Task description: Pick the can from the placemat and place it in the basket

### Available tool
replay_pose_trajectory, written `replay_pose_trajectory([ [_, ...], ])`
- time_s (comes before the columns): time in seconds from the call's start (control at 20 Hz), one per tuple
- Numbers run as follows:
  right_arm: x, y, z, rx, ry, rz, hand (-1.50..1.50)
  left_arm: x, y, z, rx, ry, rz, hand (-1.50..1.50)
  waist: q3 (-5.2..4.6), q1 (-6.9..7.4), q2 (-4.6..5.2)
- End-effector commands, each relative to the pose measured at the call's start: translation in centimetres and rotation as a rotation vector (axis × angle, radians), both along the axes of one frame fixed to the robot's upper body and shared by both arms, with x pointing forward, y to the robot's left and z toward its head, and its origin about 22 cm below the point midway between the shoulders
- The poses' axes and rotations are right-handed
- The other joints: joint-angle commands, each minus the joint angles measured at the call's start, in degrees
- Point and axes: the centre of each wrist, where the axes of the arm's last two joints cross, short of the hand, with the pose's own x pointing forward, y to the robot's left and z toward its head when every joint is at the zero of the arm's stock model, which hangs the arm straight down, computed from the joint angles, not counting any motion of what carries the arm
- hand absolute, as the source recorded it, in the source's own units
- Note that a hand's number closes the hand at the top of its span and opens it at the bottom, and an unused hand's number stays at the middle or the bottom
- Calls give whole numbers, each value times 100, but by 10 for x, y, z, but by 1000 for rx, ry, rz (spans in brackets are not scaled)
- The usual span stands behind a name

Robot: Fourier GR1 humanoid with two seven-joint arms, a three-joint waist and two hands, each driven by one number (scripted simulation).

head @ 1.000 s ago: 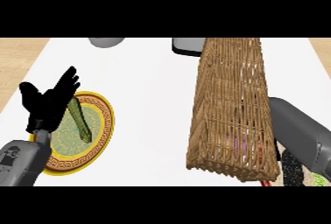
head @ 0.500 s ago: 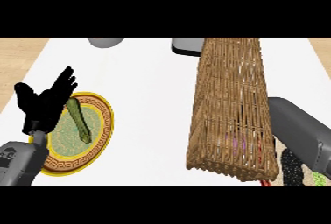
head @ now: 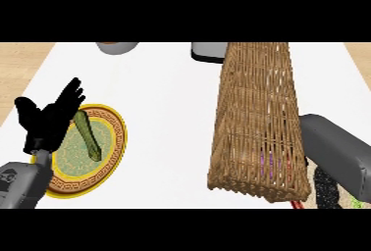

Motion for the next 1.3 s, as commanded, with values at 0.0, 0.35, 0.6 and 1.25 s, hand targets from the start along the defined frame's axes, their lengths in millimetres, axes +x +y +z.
replay_pose_trajectory([
  [0.0,-17,-9,-28,-114,156,64,-150,0,-1,5,1,13,6,0,81,-69,132],
  [0.35,-35,-8,-29,-89,203,150,150,0,6,-3,-3,-2,10,0,80,-35,160],
  [0.6,-53,-19,-41,-70,227,158,150,-3,8,-1,-5,15,10,0,83,-41,148],
  [1.25,5,-220,88,589,-387,-1046,150,-3,19,2,10,9,80,0,-42,-653,188],
])
